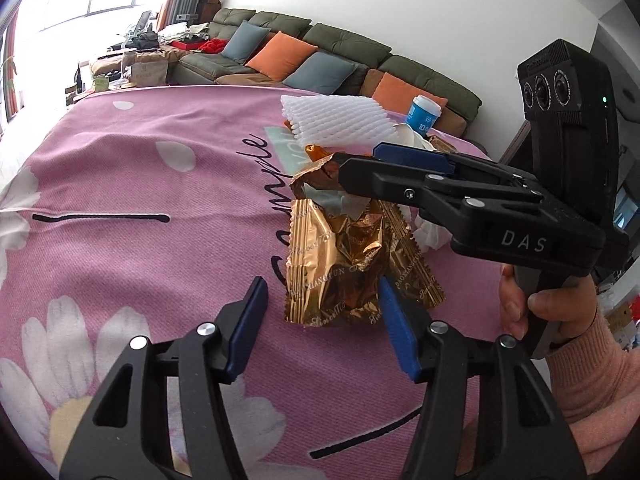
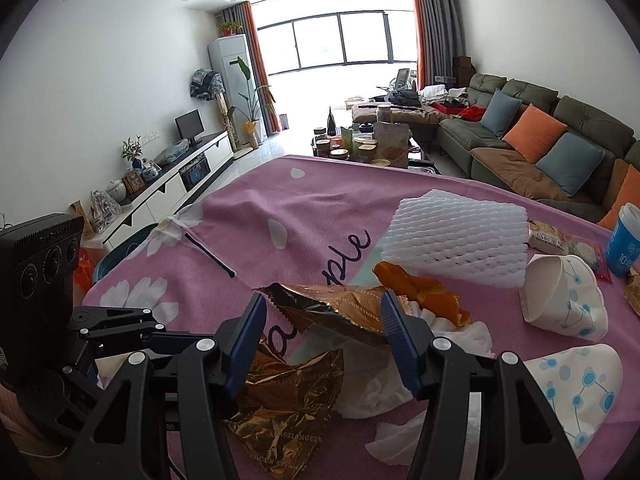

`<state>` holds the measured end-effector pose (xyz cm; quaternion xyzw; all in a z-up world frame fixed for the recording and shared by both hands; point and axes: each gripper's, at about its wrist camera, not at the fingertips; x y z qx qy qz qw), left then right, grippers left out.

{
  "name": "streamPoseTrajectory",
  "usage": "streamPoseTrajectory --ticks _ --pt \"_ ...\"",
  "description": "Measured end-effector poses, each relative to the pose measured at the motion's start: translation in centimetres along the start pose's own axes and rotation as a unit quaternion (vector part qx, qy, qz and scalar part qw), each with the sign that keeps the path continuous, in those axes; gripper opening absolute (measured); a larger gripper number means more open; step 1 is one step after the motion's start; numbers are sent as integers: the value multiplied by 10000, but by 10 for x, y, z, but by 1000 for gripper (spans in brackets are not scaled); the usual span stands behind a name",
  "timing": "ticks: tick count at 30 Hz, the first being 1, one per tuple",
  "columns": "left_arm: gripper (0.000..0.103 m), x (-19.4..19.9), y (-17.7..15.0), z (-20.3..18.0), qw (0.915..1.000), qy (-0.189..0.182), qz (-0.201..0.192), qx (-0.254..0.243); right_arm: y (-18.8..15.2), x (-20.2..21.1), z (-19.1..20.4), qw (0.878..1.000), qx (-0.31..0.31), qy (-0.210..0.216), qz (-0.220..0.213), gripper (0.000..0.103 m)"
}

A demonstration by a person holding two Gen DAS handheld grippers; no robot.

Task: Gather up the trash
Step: 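Grasp a gold wrapper with the left gripper while the right gripper grasps another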

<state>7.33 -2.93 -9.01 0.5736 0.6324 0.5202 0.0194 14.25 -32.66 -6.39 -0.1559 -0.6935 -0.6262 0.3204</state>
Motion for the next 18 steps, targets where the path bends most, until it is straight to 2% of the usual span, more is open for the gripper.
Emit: streamPoseTrajectory --ticks 2,4,5,6,8,11,16,18 --pt "46 -1 0 2 10000 -12 22 16 0 0 -1 10000 -12 5 18 47" --pt "43 -1 -1 3 10000 -11 21 49 0 1 -3 10000 -30 7 10 47" --pt "41 0 -1 4 10000 -36 2 80 0 2 -4 10000 -41 11 6 42" --pt "37 0 -1 5 9999 -81 -14 111 0 2 -4 10000 -45 27 10 33" --pt "35 1 -2 7 9997 -152 -21 173 1 2 -4 10000 -31 15 32 23" --pt "26 2 -3 8 9996 -156 -39 218 1 3 -6 10000 -56 38 38 12" --pt "16 8 -5 8 9995 -146 -125 251 3 6 -5 10000 -77 29 -36 6" --pt "15 12 -6 7 9995 -122 -162 246 4 7 -5 9999 -80 46 -50 2"
Point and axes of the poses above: each gripper's, at about its wrist camera, not at the fingertips, and x roughly against the way its jaws point, z to its left, y to its top, and after that the axes turned 13 degrees about -y, right-handed
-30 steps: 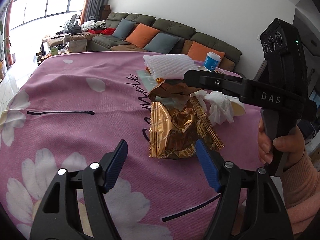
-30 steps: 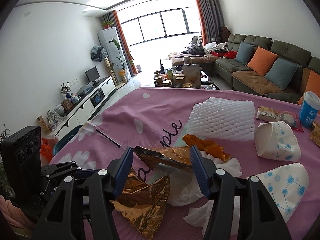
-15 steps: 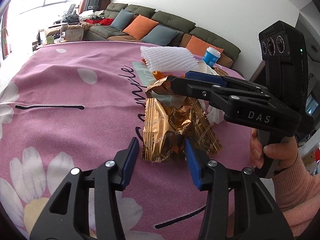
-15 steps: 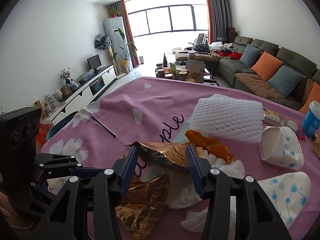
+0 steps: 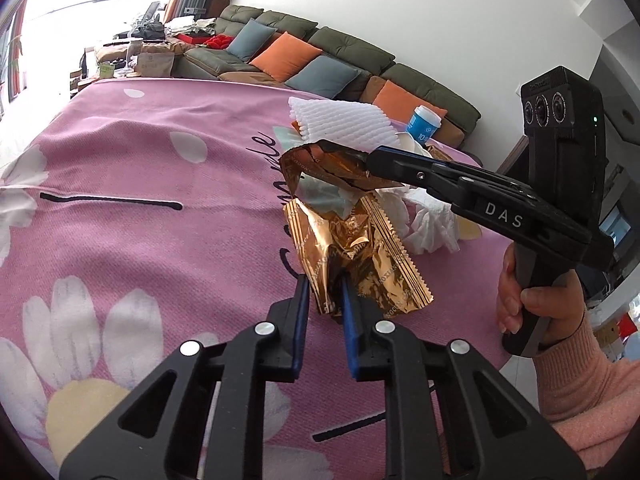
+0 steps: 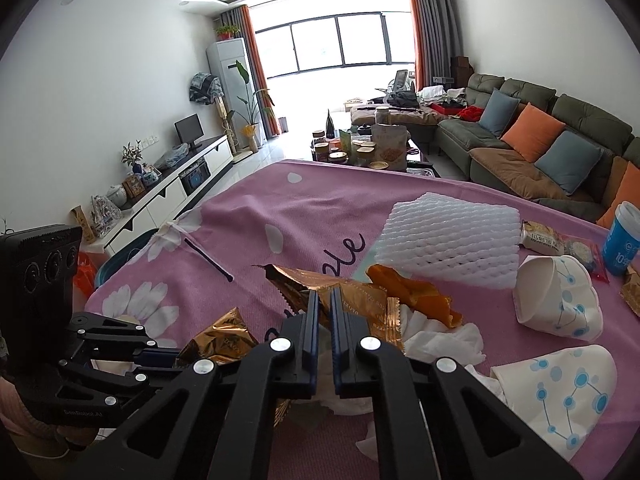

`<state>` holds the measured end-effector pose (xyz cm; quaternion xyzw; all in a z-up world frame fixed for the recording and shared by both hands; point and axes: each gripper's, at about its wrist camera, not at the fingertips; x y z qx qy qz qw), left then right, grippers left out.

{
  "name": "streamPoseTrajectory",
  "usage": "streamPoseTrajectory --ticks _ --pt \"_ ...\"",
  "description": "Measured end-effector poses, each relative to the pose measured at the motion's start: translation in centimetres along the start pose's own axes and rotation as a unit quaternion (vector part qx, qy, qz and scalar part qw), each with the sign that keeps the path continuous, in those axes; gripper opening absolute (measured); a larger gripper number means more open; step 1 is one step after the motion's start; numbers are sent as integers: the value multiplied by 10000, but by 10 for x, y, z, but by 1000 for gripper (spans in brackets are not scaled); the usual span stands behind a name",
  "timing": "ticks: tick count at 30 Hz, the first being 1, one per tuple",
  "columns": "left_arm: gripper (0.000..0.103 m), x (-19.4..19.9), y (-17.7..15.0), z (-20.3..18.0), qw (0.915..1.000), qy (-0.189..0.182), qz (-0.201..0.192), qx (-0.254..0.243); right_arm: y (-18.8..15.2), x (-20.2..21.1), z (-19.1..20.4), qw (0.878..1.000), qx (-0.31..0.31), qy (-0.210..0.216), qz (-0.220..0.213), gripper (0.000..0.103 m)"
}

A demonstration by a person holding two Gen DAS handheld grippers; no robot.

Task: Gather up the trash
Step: 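Grasp a gold wrapper with the left gripper while the right gripper grasps another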

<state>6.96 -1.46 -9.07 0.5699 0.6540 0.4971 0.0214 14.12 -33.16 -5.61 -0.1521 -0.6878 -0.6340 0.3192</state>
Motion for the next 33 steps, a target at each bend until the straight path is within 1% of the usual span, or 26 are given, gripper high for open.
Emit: streamPoseTrajectory --ticks 12,14,16,17,18,20,22,24,26,28,30,33 --pt "12 39 -6 -1 9991 224 -351 -37 12 11 3 9996 -120 96 -224 1" --pt "12 46 -7 0 9988 264 -415 -34 13 13 6 9997 -64 71 -216 1" --pt "12 51 -7 2 9984 320 -470 -8 12 14 8 9998 -18 67 -208 4" --pt "12 53 -8 3 9982 347 -491 3 12 13 10 9998 24 50 -196 8" --pt "12 56 -9 5 9981 354 -509 27 12 13 13 9998 108 -34 -177 18" --pt "12 60 -9 9 9978 387 -540 79 10 9 18 9995 267 -145 -97 31" --pt "12 63 -9 12 9975 412 -566 130 7 5 21 9992 350 -203 -22 33" --pt "12 66 -11 15 9972 447 -585 156 5 0 23 9983 440 -371 22 34" --pt "12 69 -12 17 9969 469 -600 178 4 -6 23 9978 465 -470 72 34" --pt "12 70 -13 19 9965 520 -622 203 4 -11 23 9970 503 -573 107 32" --pt "12 72 -13 21 9962 541 -645 235 3 -14 21 9973 480 -530 173 12" --pt "12 77 -14 23 9956 578 -688 261 3 -12 19 9975 455 -529 121 10"
Point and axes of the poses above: each gripper's, at about its wrist camera, not at the fingertips, and x roughly against the way its jaws point, z to its left, y to its top, and after that the axes turned 13 degrees about -y, right-handed
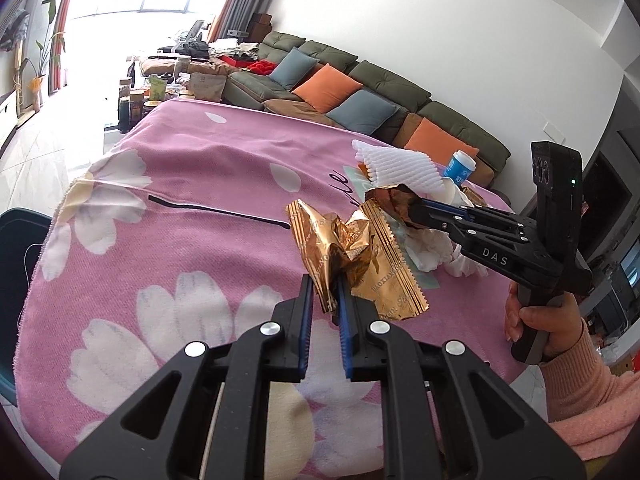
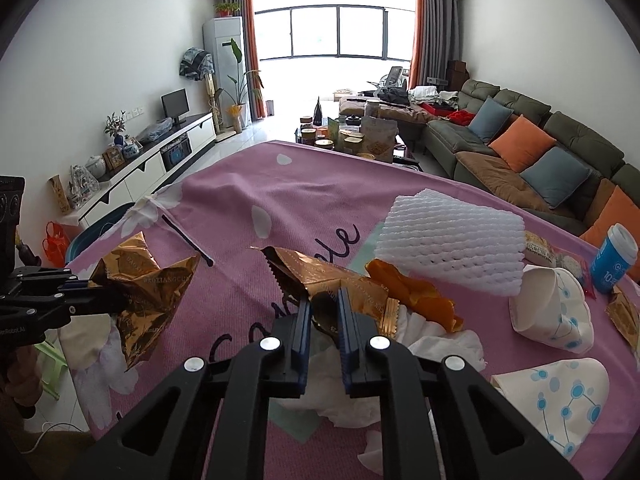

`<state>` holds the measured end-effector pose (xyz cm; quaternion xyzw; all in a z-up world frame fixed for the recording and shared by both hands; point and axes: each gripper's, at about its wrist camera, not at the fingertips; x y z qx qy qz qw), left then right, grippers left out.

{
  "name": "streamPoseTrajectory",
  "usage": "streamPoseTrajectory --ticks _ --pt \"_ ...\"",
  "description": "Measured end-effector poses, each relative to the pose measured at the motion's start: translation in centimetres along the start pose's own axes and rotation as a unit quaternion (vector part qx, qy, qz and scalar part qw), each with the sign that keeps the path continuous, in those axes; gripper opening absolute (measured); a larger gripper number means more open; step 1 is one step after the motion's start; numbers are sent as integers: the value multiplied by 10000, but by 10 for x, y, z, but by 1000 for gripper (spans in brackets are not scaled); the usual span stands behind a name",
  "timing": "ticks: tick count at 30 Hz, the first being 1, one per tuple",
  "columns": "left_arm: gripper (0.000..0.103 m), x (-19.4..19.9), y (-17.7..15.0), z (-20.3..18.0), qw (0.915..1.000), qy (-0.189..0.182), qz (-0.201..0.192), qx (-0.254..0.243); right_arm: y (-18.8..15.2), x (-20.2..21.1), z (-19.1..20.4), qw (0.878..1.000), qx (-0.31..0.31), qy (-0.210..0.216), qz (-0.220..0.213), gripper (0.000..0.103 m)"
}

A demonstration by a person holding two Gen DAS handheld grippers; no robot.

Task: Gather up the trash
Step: 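Grasp a gold wrapper with the left gripper while the right gripper grasps another, then carry both gold wrappers over the wastebasket and open both grippers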

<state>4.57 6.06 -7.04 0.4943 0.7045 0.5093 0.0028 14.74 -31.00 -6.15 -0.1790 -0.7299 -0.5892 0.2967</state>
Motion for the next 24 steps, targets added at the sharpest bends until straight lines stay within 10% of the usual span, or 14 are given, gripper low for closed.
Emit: streamPoseTrajectory --ticks 24 --pt "12 77 2 24 9953 763 -587 83 45 26 52 9868 -311 1507 -499 8"
Point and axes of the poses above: each gripper's, at about its wrist camera, not at the fingertips, and x roughly against the way its jaws point, z to its left, y to its top, and after that the axes turned 13 degrees about -y, right-handed
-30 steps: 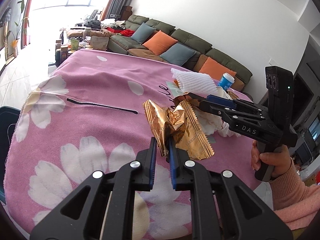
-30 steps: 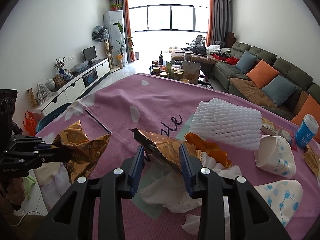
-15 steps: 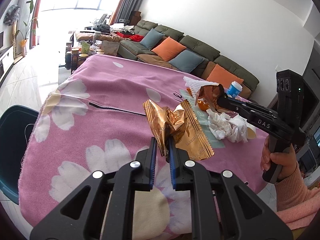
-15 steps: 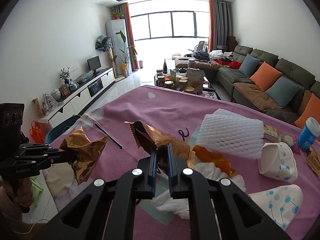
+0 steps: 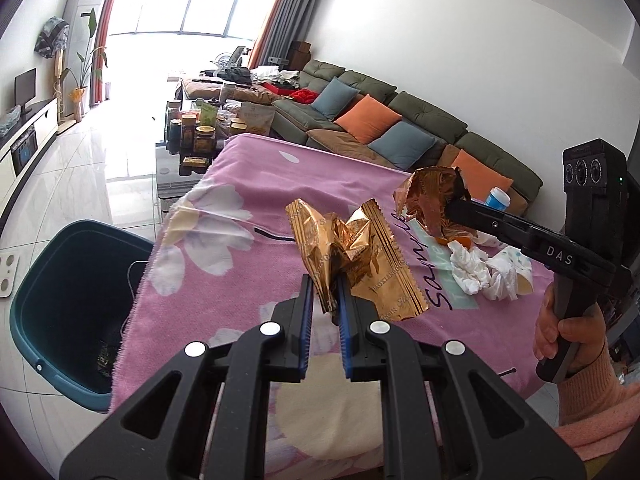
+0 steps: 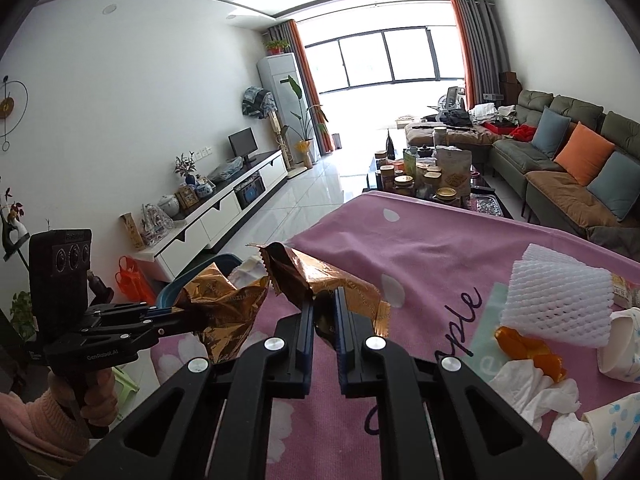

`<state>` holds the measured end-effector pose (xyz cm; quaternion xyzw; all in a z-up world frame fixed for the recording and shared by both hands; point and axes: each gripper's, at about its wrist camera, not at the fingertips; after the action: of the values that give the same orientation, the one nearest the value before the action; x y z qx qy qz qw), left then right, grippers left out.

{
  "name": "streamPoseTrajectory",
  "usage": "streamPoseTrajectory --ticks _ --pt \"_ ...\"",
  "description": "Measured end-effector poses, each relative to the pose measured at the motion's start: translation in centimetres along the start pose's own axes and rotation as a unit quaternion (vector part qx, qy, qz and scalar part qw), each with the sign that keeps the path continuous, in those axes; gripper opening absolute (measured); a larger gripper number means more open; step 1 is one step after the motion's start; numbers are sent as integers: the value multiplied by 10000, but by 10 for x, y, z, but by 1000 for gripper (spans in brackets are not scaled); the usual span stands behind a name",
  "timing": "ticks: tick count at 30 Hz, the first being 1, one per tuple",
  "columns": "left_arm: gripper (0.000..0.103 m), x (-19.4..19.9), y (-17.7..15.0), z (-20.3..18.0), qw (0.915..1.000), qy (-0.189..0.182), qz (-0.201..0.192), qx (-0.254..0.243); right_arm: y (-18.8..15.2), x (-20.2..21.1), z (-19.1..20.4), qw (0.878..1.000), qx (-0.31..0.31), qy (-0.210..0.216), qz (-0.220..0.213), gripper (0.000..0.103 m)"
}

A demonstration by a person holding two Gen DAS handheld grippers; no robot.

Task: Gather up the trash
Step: 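Carry both gold wrappers over the wastebasket and open both grippers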

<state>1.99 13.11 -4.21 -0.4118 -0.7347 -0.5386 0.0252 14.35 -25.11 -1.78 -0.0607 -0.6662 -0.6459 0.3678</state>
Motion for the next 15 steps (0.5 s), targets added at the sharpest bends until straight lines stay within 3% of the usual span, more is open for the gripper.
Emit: streamPoseTrajectory --ticks 15 --pt "12 46 1 41 9975 566 -302 304 15 -29 56 9974 355 617 80 8"
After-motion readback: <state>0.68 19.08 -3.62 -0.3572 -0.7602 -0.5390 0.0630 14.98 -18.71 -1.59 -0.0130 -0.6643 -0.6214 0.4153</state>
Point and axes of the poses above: each gripper's, at about its wrist camera, not at the fingertips, and x roughly against the way its jaws point, z to its left, y to its top, and after that the axes turned 13 degrees about -y, right-handed
